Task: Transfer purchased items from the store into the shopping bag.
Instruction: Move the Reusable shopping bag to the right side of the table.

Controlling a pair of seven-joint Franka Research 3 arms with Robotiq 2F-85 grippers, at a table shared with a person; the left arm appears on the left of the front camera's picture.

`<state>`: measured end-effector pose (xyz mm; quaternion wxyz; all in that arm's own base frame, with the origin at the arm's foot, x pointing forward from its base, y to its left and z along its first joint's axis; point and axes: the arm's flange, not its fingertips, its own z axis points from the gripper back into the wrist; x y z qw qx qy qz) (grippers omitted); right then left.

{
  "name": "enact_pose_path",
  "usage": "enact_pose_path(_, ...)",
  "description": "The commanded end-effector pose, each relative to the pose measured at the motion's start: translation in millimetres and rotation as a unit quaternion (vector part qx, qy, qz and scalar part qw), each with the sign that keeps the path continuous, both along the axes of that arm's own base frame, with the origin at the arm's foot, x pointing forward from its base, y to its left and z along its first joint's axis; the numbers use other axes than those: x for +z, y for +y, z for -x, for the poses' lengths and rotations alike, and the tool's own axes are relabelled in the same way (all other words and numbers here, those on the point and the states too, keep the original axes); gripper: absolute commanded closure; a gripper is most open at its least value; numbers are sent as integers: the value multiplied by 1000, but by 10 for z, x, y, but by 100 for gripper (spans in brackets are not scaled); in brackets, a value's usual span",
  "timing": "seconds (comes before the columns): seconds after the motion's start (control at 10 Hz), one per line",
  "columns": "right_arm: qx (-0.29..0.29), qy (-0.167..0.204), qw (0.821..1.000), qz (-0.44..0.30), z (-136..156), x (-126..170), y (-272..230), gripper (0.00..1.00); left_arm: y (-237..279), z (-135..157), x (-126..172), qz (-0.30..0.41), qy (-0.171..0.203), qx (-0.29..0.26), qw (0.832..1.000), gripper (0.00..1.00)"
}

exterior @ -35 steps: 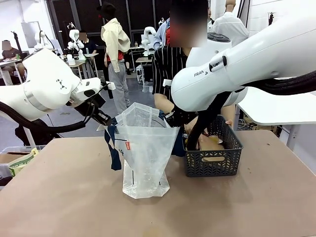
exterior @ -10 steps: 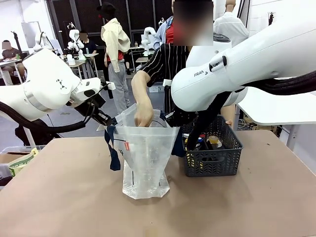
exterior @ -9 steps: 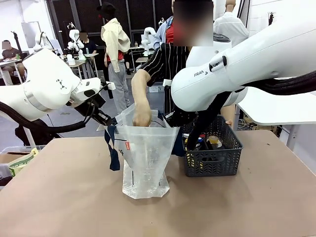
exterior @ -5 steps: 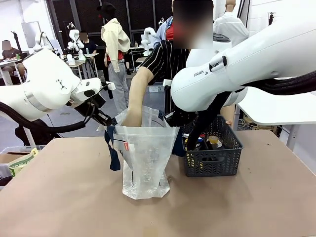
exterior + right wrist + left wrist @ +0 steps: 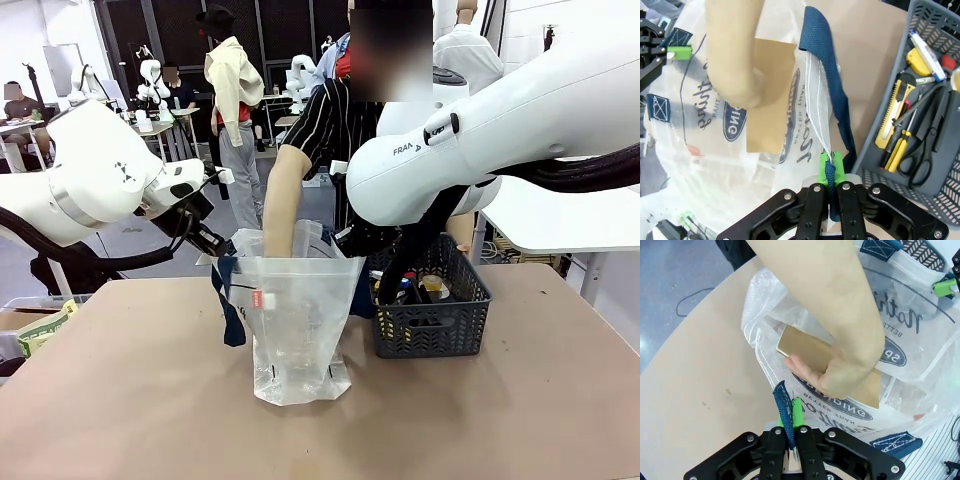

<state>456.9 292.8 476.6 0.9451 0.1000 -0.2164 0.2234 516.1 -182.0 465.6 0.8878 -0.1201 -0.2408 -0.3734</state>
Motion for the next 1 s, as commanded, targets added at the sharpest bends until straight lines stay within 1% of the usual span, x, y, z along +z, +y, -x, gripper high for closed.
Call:
enact_pose_path(0.0, -4, 4, 1000, -2, 45, -19, -29, 100, 28, 5, 42, -2, -3, 3, 1000, 100)
enact_pose_path(0.9, -4, 4, 1000, -2, 45, -19, -29, 100, 28, 5, 42, -2, -3, 3, 1000, 100)
